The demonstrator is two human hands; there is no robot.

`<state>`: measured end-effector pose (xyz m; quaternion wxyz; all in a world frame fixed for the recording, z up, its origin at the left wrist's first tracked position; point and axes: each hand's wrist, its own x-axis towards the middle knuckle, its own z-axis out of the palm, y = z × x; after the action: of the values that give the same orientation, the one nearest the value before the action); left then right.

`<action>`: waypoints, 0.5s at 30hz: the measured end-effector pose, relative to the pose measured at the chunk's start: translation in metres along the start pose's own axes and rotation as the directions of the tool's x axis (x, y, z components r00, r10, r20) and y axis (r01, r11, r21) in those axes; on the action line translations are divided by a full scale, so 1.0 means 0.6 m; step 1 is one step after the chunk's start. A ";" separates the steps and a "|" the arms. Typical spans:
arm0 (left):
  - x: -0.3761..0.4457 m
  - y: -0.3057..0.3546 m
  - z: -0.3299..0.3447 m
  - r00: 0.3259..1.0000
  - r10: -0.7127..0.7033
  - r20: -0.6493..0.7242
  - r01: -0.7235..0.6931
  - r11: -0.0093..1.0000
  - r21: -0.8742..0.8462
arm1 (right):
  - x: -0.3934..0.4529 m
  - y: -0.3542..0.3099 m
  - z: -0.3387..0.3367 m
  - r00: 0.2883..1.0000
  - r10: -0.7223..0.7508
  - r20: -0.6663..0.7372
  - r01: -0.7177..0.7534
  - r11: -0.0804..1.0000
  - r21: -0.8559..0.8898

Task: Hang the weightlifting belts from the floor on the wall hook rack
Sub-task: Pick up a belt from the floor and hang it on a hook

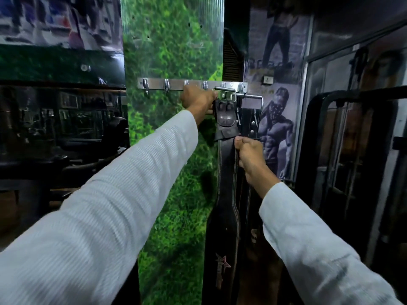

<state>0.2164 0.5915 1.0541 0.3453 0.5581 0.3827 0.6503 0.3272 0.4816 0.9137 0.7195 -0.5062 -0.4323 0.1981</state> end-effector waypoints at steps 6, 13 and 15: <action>-0.003 0.034 0.020 0.997 0.026 -0.079 -0.019 0.995 0.093 | 0.038 -0.002 0.000 0.997 0.078 -0.030 -0.073 0.985 0.155; -0.013 0.047 0.022 0.983 0.076 -0.166 -0.057 0.992 0.113 | 0.055 0.010 0.003 0.995 0.089 -0.037 -0.077 0.967 0.244; -0.022 0.049 0.022 0.969 0.131 -0.207 -0.097 0.981 0.168 | 0.059 0.011 0.006 0.995 0.095 -0.020 -0.087 0.962 0.259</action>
<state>0.2304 0.5677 1.0754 0.2184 0.5302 0.4353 0.6941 0.3446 0.5120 0.9232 0.7763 -0.4307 -0.3673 0.2772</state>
